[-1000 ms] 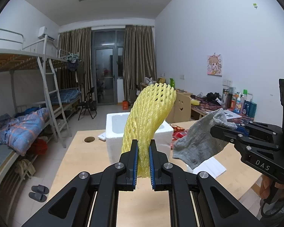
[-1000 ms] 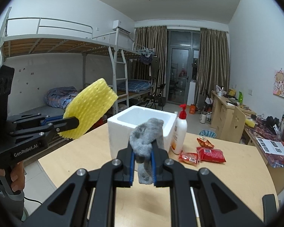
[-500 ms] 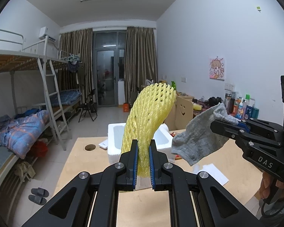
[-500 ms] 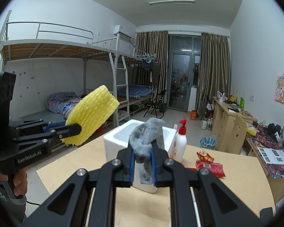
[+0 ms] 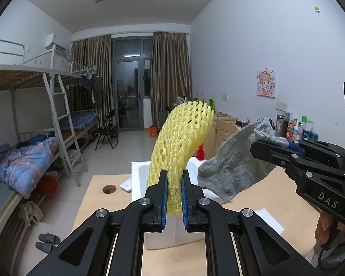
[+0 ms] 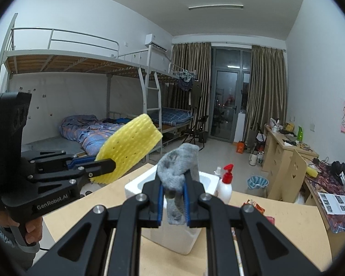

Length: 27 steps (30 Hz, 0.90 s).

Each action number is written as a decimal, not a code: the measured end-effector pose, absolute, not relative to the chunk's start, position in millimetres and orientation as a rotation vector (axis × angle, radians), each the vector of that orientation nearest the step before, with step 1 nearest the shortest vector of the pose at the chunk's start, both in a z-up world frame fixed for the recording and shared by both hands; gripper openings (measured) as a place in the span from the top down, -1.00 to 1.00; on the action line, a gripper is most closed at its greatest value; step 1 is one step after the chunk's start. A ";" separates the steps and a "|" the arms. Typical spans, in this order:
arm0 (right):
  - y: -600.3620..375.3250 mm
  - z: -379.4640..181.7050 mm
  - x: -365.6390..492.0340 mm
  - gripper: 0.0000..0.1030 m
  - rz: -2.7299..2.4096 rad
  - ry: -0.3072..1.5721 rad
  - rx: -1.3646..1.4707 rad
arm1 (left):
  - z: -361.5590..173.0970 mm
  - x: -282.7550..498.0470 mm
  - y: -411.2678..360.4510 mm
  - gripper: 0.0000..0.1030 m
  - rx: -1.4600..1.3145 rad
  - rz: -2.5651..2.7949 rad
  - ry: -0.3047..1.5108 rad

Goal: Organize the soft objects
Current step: 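Carry the yellow net and grey sock with both tools over the white foam box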

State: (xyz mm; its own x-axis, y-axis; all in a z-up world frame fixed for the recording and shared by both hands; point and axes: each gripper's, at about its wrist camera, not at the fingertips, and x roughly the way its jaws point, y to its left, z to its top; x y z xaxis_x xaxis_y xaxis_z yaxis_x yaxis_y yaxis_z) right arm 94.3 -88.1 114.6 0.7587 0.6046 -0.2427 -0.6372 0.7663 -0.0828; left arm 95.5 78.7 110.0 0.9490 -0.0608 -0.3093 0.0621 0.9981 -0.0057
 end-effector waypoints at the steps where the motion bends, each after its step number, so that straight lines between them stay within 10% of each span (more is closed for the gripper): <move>1: -87.0 115.6 97.1 0.66 0.679 0.206 -0.164 | 110.7 98.6 79.8 0.78 0.005 -0.063 0.314; 27: -67.1 107.7 159.1 0.66 0.665 0.232 -0.105 | 93.0 191.2 97.0 0.78 -0.021 -0.078 0.370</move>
State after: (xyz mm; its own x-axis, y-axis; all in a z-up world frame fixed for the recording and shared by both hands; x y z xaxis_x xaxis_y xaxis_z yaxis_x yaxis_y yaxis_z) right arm 159.1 -67.1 107.7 0.7624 0.5984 -0.2461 -0.6218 0.7829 -0.0224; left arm 191.2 97.0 93.0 0.9292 -0.0802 -0.3607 0.0725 0.9968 -0.0350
